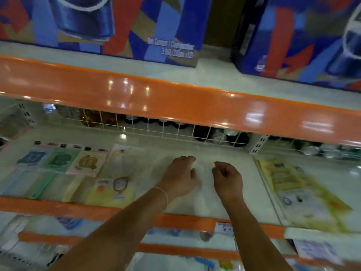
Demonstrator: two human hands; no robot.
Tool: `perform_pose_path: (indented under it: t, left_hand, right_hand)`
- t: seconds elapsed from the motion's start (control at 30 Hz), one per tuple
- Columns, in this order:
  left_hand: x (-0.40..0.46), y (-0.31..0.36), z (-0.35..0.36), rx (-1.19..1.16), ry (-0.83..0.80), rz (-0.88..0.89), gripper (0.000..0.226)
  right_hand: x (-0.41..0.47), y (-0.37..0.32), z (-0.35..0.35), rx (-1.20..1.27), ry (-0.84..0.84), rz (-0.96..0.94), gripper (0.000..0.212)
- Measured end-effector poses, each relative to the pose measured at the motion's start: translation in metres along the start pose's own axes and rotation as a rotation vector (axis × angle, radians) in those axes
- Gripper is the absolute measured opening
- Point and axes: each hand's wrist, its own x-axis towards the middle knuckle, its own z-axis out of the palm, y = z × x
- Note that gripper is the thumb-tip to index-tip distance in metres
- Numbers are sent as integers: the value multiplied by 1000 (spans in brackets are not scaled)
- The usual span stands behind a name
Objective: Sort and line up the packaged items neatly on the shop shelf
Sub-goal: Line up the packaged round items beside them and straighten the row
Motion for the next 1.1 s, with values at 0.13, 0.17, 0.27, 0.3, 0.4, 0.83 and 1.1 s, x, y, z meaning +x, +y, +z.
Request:
perform_pose_path:
  t: [0.13, 0.17, 0.27, 0.3, 0.4, 0.83, 1.1]
  left_hand:
    - [26, 52, 35, -54, -90, 25, 46]
    - [31, 63, 44, -78, -118, 27, 46]
    - [43, 91, 71, -154, -179, 12, 44]
    - [45, 99, 79, -174, -196, 7, 44]
    - [47, 120, 99, -191, -228, 19, 44]
    - [47, 148, 135, -135, -325, -18, 47]
    - [35, 130, 125, -328, -230, -114, 32]
  right_hand:
    - [30, 28, -64, -202, 91, -19, 29]
    - [37, 36, -80, -237, 109, 4, 33]
    - [55, 64, -125, -428, 155, 110, 48]
    - [59, 72, -138, -533, 162, 158, 52]
    - [67, 88, -169, -694, 167, 268, 64]
    - [84, 97, -207, -583, 20, 216, 80]
    - [68, 57, -189, -46, 15, 211, 30]
